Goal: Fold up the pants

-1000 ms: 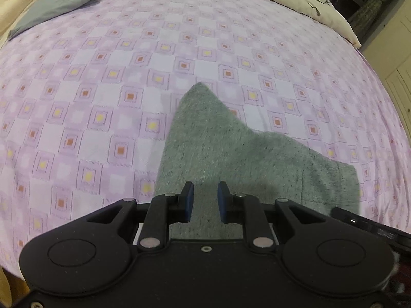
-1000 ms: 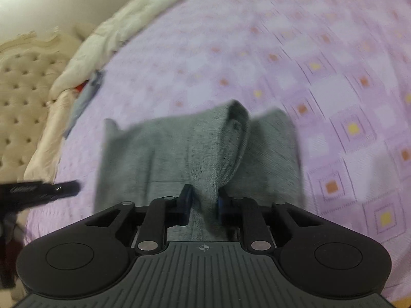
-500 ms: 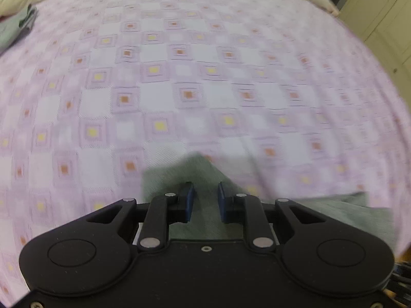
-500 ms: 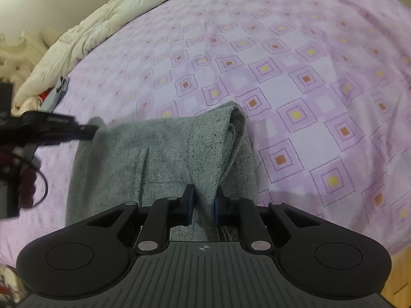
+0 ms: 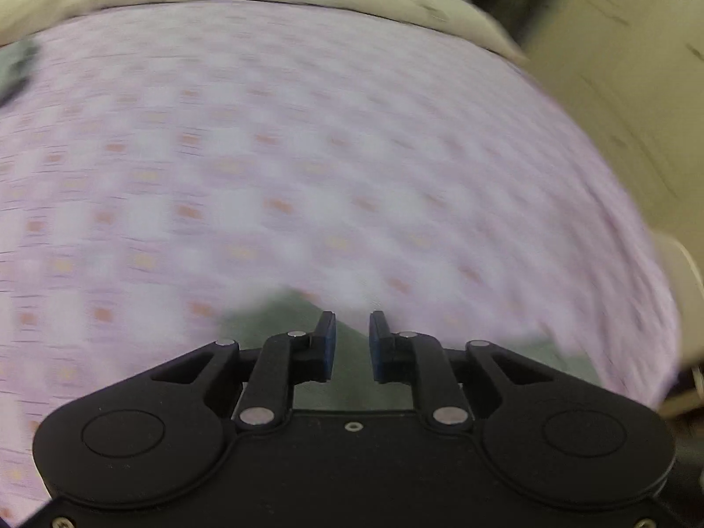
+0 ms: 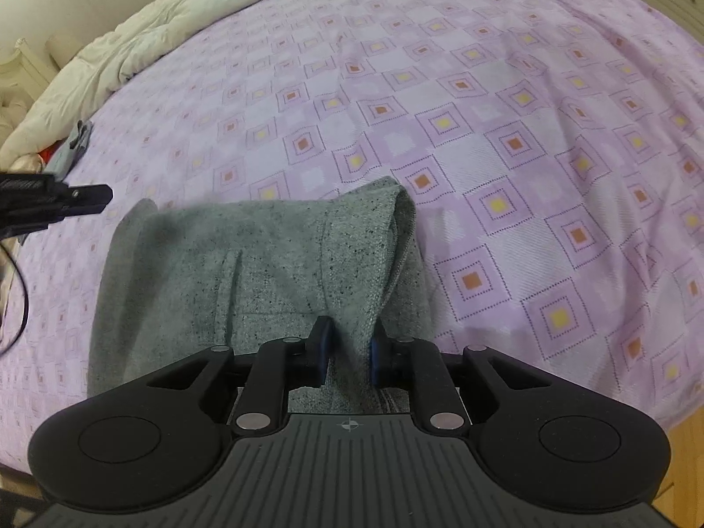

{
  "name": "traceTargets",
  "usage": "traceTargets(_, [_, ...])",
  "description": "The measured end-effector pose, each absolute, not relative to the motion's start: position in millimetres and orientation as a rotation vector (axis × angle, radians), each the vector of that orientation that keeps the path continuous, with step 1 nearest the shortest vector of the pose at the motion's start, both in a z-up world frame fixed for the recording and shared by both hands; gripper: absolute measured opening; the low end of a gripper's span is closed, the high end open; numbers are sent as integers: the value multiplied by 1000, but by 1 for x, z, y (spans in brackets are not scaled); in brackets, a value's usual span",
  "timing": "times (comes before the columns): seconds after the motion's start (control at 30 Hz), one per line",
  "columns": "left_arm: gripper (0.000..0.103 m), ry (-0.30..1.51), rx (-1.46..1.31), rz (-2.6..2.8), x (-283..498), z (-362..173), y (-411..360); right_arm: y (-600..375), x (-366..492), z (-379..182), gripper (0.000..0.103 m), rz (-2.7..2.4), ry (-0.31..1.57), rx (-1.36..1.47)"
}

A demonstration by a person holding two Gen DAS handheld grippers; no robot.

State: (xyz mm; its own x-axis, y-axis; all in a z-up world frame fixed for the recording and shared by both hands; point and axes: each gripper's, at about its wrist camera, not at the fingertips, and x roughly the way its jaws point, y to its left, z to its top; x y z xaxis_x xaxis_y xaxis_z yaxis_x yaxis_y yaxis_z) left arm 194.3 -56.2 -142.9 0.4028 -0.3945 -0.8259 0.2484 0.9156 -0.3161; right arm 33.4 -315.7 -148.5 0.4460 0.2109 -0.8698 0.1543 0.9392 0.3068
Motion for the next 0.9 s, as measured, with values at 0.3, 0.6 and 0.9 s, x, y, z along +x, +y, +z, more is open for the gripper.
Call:
traceTargets(0.3, [31,1243,-206,-322,212,-211,-79,-318,37,-147,26,40,1121,343])
traceTargets(0.6, [32,1148,-339,-118,210,-174,-34,-320,32,-129,60,83,1029,241])
traceTargets(0.9, [66,1202,-464,-155,135,-172,-2,-330,58,-185,86,177,1179,370])
